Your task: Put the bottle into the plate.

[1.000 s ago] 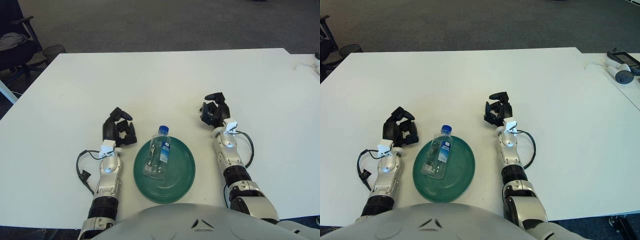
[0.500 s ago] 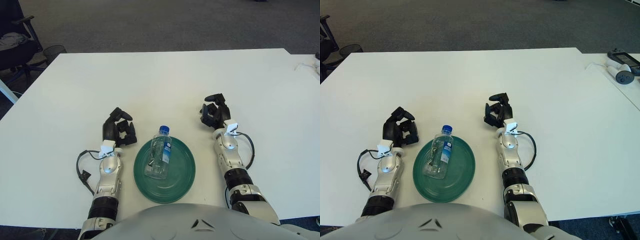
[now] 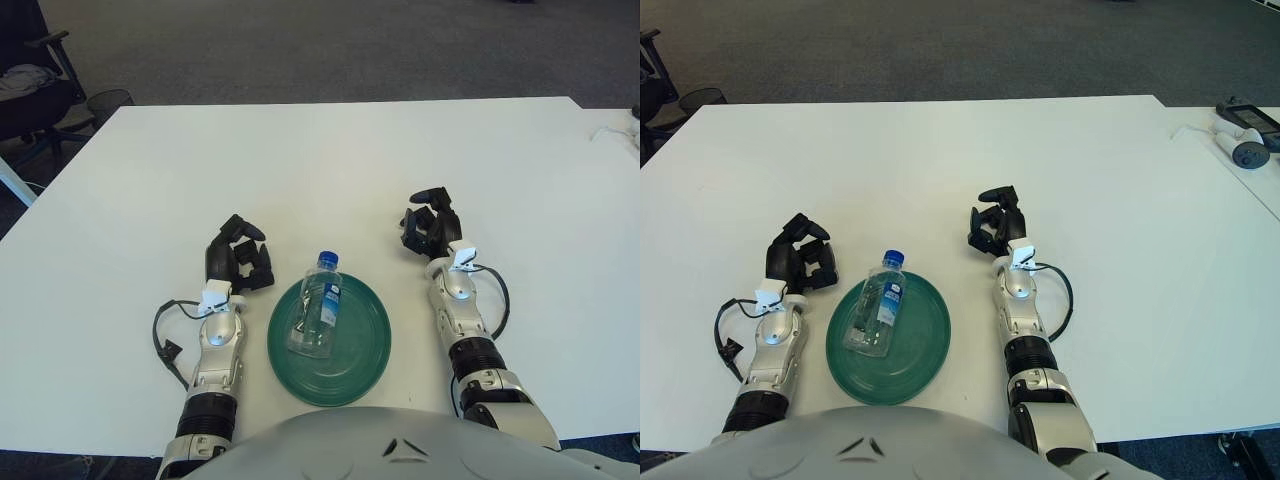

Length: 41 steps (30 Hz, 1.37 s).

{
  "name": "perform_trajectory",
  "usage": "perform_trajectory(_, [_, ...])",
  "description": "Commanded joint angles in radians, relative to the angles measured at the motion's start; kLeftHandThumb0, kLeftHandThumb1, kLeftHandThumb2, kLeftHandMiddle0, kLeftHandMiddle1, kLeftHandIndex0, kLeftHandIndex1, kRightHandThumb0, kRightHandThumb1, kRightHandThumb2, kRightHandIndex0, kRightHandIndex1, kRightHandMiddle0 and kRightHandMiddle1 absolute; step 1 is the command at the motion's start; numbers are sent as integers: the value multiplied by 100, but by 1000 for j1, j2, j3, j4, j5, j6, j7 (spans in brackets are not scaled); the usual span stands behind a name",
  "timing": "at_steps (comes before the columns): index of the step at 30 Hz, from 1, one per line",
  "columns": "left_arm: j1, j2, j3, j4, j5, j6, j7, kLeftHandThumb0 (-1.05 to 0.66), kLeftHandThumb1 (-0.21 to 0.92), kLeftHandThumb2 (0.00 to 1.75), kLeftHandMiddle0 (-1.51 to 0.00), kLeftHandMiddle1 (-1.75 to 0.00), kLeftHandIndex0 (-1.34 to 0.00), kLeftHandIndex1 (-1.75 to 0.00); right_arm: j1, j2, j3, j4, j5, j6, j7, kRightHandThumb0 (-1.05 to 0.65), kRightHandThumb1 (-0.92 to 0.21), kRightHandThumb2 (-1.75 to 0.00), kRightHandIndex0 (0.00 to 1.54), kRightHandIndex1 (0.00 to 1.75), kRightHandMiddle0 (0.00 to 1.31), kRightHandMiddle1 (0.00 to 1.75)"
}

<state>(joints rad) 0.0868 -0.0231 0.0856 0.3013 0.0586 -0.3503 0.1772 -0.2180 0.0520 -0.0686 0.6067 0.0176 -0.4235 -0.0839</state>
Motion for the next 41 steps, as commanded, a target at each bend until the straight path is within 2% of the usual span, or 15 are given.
perform_trajectory(1, [29, 1, 1, 25, 8, 26, 6, -55, 13, 155, -132, -175, -76, -175, 46, 3, -7, 47, 4, 34, -1, 0, -50, -110, 50, 170, 24, 175])
perform_trajectory(41, [24, 6, 7, 14, 9, 39, 10, -54, 14, 153, -131, -175, -75, -175, 50, 6, -2, 50, -1, 16, 10, 0, -51, -109, 50, 169, 24, 175])
